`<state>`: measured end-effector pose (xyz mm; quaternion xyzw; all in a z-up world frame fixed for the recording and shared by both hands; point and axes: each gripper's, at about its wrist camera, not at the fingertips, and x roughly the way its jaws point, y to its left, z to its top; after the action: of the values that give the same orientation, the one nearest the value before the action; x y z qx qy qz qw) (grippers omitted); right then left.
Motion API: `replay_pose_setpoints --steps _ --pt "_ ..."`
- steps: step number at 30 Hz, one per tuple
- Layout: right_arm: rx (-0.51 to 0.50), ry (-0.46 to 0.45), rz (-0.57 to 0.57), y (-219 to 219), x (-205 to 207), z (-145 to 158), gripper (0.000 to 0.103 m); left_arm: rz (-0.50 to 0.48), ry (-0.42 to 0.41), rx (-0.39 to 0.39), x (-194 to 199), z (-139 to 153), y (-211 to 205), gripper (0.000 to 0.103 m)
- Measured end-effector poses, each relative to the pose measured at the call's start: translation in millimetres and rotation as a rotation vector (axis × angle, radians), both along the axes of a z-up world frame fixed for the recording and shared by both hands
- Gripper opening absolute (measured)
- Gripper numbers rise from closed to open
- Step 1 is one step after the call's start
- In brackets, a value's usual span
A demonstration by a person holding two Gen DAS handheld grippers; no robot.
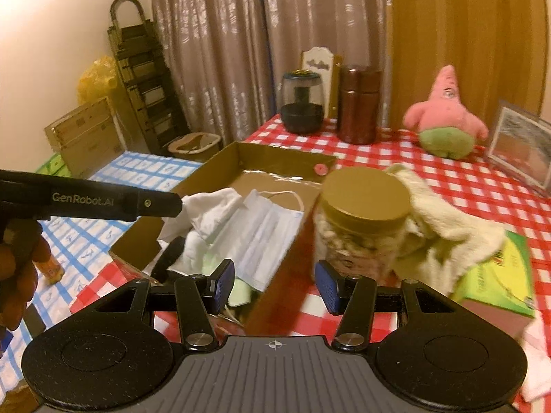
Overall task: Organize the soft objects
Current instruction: 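Withdraw both grippers from the box back toward the tissue box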
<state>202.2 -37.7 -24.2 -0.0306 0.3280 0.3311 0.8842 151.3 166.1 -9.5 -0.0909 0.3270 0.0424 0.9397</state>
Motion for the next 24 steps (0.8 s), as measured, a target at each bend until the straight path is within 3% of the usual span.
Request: replay_pose_setpoints --steps 9,24 --pt "0.001 -0.032 -0.082 -47 -13 18 0.053 -0.021 -0.02 -0.002 -11 9 -34 0.077" --pt "0.042 -0.017 -0.303 -142 -26 31 0.057 -0.111 -0.051 0.066 -11 9 -96 0.077"
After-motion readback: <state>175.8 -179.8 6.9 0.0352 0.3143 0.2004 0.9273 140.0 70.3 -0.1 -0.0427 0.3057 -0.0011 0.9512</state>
